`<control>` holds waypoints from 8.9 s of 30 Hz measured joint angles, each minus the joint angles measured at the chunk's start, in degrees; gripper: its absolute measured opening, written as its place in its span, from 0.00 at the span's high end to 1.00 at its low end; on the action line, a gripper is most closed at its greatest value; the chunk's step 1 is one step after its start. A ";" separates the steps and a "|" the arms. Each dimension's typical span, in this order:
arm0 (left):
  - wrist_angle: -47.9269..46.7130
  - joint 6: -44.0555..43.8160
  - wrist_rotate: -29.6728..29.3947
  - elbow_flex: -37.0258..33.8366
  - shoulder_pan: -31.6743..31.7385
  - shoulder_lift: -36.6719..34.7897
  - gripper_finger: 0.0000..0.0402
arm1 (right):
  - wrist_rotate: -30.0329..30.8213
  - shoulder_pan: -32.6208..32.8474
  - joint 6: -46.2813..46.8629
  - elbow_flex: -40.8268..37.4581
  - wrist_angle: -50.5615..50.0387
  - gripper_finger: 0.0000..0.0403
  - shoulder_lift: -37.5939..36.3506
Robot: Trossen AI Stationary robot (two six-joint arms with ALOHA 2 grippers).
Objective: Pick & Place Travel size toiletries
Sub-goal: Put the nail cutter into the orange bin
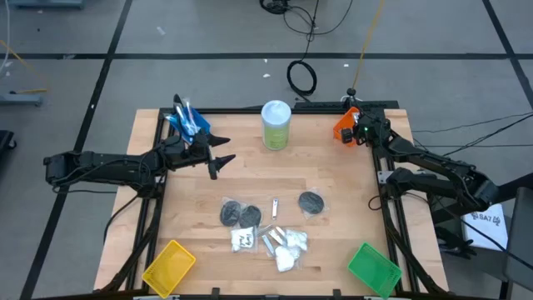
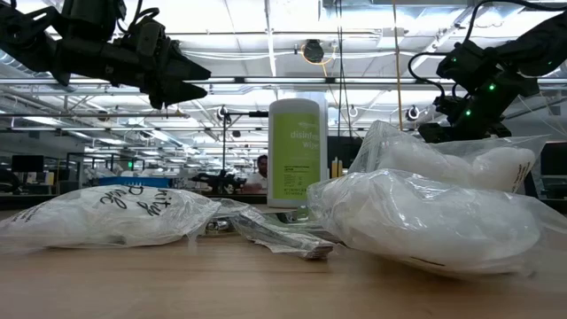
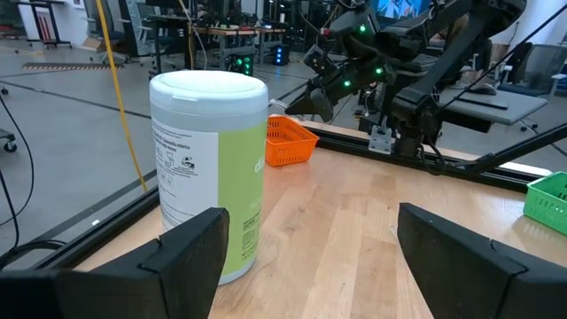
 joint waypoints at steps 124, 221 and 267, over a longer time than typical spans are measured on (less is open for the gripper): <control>-0.02 -0.01 0.00 -0.02 -0.02 0.00 0.20 | -19.36 71.76 19.81 45.29 -18.61 0.40 56.87; -0.02 0.00 0.00 -0.02 -0.02 0.00 0.20 | -22.20 51.79 -11.68 12.07 24.59 0.88 25.42; -0.02 0.01 -0.02 -0.02 0.00 0.00 0.20 | -1.05 33.17 -3.83 -0.81 30.93 0.87 12.09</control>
